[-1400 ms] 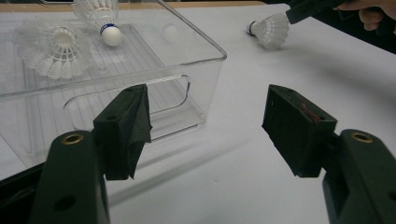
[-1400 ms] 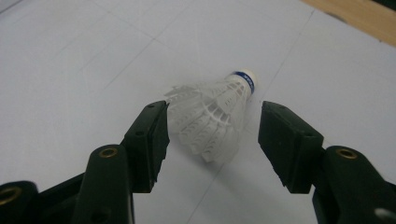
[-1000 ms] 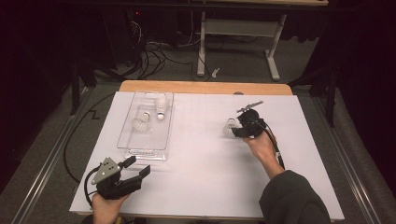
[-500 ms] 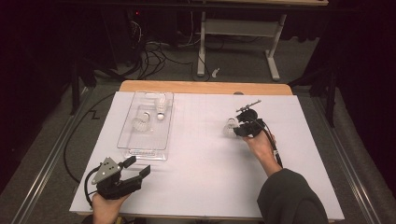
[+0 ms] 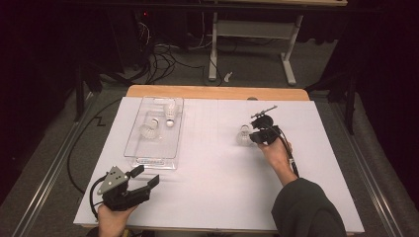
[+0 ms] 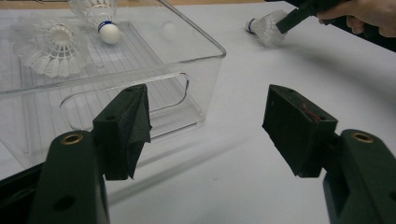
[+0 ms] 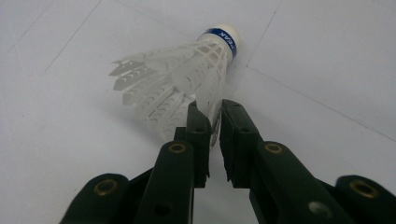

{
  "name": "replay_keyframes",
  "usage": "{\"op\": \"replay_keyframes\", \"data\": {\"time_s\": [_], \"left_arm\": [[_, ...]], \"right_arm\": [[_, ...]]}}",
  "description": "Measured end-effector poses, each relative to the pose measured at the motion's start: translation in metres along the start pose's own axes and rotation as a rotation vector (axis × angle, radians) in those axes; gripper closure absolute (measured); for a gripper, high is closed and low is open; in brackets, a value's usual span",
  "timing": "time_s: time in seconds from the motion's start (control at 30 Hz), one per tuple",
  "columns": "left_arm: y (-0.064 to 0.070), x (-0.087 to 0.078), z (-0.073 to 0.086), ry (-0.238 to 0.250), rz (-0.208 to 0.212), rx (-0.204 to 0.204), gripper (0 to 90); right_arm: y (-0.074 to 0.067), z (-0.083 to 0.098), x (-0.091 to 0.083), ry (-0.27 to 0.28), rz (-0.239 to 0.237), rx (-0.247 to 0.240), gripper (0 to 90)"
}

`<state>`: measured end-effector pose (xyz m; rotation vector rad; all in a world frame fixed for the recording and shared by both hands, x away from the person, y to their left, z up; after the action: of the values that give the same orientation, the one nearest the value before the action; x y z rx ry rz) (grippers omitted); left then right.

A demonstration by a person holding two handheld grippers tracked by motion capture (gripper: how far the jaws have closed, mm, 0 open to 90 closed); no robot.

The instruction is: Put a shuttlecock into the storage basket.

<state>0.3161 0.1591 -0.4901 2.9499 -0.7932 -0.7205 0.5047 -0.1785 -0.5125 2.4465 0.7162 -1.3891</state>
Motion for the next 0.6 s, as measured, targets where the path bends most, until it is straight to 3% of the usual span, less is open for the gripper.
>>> {"op": "replay_keyframes", "data": {"time_s": [0.6], "left_arm": [[0.0004,-0.0002,-0.0002,0.003,0.004,0.001,32.4]], "right_arm": [[0.0,0.0009,-0.0017,0.006,0.0,-0.016,90.0]]}}
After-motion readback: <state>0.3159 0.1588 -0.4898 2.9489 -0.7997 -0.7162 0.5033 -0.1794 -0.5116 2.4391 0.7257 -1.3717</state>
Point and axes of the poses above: each handheld gripper's, and its own axes: x roughly forward along the jaws, z roughly out of its underside, y roughly to its right, the point moved 10 cm from there along x, roughly forward along the jaws, and after that the axes turned 7 degrees about -z, right-handed, at the moved point
